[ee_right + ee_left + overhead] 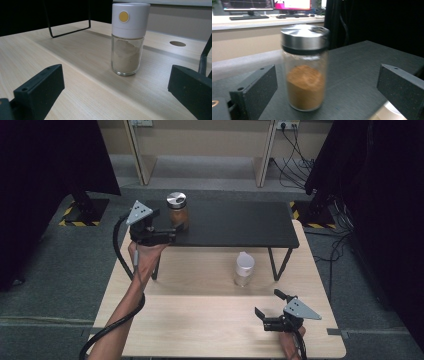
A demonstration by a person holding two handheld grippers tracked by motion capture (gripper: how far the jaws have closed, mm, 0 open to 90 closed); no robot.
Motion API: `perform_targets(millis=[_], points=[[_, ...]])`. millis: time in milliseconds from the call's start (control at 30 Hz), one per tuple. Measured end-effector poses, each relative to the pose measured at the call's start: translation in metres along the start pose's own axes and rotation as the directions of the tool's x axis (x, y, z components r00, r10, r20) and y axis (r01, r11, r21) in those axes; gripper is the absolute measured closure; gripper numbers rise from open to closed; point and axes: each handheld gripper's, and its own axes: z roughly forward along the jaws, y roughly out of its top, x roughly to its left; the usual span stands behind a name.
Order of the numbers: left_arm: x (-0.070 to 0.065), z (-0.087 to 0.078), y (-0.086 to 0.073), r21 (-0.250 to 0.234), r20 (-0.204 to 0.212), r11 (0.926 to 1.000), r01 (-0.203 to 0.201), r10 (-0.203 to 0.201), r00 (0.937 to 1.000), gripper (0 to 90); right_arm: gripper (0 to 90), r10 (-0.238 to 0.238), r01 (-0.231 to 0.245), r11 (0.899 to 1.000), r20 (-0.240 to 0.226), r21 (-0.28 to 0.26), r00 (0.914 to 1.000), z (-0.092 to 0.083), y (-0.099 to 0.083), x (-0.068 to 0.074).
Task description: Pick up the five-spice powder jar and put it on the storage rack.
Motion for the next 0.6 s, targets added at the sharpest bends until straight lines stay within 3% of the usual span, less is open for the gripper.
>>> perform_targets(millis=[267, 400, 433, 467, 600], points=[[-0.01, -0.012, -0.023, -0.001, 0.048, 1.0, -0.003, 0.003, 0.9989, 2.7, 0.5, -0.002, 0.002, 1.0, 0.001, 0.003, 1.0, 0.0, 0.0, 0.001], [-0.016, -0.018, -0.036, 0.0, 0.052, 0.9998, -0.021, 0.021, 0.9984, 2.7, 0.5, -0.005, 0.005, 1.0, 0.001, 0.004, 1.0, 0.0, 0.001, 0.001], [-0.02, -0.022, -0.042, 0.001, 0.049, 0.9988, -0.049, 0.048, 0.9976, 2.7, 0.5, -0.005, 0.005, 1.0, 0.001, 0.004, 1.0, 0.0, 0.001, 0.001], [-0.021, -0.023, -0.045, 0.0, 0.055, 0.9986, -0.052, 0.052, 0.9971, 2.8, 0.5, -0.005, 0.005, 1.0, 0.001, 0.004, 1.0, 0.0, 0.001, 0.001], [-0.022, -0.029, -0.059, -0.002, 0.073, 0.9993, -0.037, 0.037, 0.9966, 2.7, 0.5, -0.004, 0.004, 1.0, 0.001, 0.003, 1.0, 0.0, 0.001, 0.001]])
